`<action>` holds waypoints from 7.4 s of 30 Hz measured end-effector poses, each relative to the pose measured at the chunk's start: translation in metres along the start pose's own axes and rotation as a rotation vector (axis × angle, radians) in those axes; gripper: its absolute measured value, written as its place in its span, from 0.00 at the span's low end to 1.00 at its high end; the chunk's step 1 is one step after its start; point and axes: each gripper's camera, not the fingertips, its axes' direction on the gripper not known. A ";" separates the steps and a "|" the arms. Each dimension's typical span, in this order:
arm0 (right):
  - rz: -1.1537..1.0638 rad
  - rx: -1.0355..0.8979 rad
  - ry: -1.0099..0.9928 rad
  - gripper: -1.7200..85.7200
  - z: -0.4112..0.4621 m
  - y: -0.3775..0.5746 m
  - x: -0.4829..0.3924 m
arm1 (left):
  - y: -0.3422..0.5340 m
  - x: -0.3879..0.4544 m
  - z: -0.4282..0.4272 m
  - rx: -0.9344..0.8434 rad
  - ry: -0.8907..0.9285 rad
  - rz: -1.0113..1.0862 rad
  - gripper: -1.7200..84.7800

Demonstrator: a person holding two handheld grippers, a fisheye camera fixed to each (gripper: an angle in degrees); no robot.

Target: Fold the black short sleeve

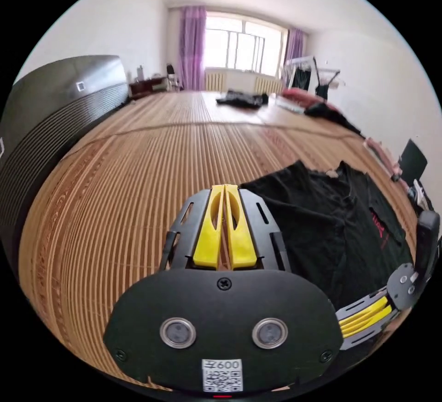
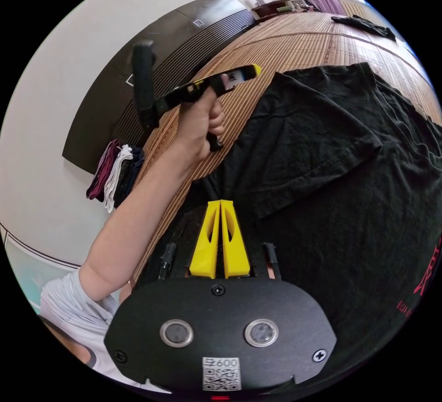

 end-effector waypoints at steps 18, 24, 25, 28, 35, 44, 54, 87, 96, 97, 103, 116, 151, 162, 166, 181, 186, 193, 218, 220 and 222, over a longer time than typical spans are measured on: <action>-0.028 -0.005 0.104 0.01 0.046 0.010 -0.001 | 0.159 -0.048 -0.119 -0.391 0.296 -0.011 0.02; -0.009 -0.005 0.109 0.01 0.065 0.014 0.003 | 0.170 -0.003 -0.128 -0.374 0.059 0.216 0.02; -0.011 -0.004 0.111 0.01 0.069 0.016 0.004 | 0.174 0.006 -0.128 -0.368 0.012 0.252 0.02; -0.016 -0.004 0.123 0.01 0.079 0.019 0.003 | 0.186 0.018 -0.126 -0.360 -0.063 0.309 0.02; -0.013 -0.010 0.160 0.01 0.105 0.028 -0.002 | 0.199 -0.020 -0.114 -0.369 0.038 0.236 0.02; -0.149 -0.018 0.318 0.01 0.143 0.046 -0.039 | 0.227 -0.036 -0.097 -0.365 0.024 0.249 0.02; -0.167 0.002 0.260 0.01 0.157 0.064 -0.037 | 0.258 -0.070 -0.073 -0.371 0.098 0.196 0.02; -0.196 0.106 0.155 0.01 0.130 0.091 -0.137 | 0.412 -0.043 -0.007 -0.361 -0.013 0.293 0.02; -0.012 0.115 -0.007 0.01 0.089 0.097 -0.116 | 0.453 -0.020 -0.010 -0.356 -0.047 0.334 0.02; 0.023 0.117 -0.038 0.01 0.080 0.099 -0.114 | 0.457 -0.018 -0.011 -0.355 -0.047 0.337 0.02; 0.061 0.144 0.088 0.01 0.039 0.112 -0.156 | 0.478 -0.008 -0.021 -0.355 -0.044 0.340 0.02; 0.241 0.377 0.424 0.01 -0.021 0.153 -0.268 | 0.507 0.012 -0.065 -0.354 -0.055 0.354 0.02; 0.261 0.168 -0.096 0.21 -0.437 0.801 -0.587 | 0.494 -0.249 -0.504 -0.617 0.653 -0.211 0.14; 0.376 0.234 0.001 0.14 -0.535 0.925 -0.633 | 0.474 -0.401 -0.592 -0.691 0.680 -0.383 0.12; 0.389 0.248 -0.068 0.13 -0.564 0.946 -0.649 | 0.458 -0.430 -0.616 -0.762 0.782 -0.361 0.11; 0.431 0.112 -0.275 0.09 -0.653 0.948 -0.656 | 0.400 -0.549 -0.699 -0.738 0.845 -0.488 0.06; 0.416 0.093 -0.310 0.09 -0.679 0.953 -0.663 | 0.393 -0.578 -0.725 -0.681 0.870 -0.506 0.05; 0.436 0.088 -0.374 0.06 -0.710 0.966 -0.665 | 0.386 -0.615 -0.755 -0.597 0.953 -0.572 0.05; 0.423 0.107 -0.417 0.01 -0.735 0.975 -0.698 | 0.398 -0.652 -0.789 -0.700 0.946 -0.489 0.10; 0.423 0.115 -0.419 0.01 -0.733 0.976 -0.700 | 0.402 -0.651 -0.789 -0.697 0.942 -0.483 0.10; 0.420 0.125 -0.422 0.01 -0.731 0.977 -0.703 | 0.409 -0.650 -0.790 -0.687 0.951 -0.478 0.08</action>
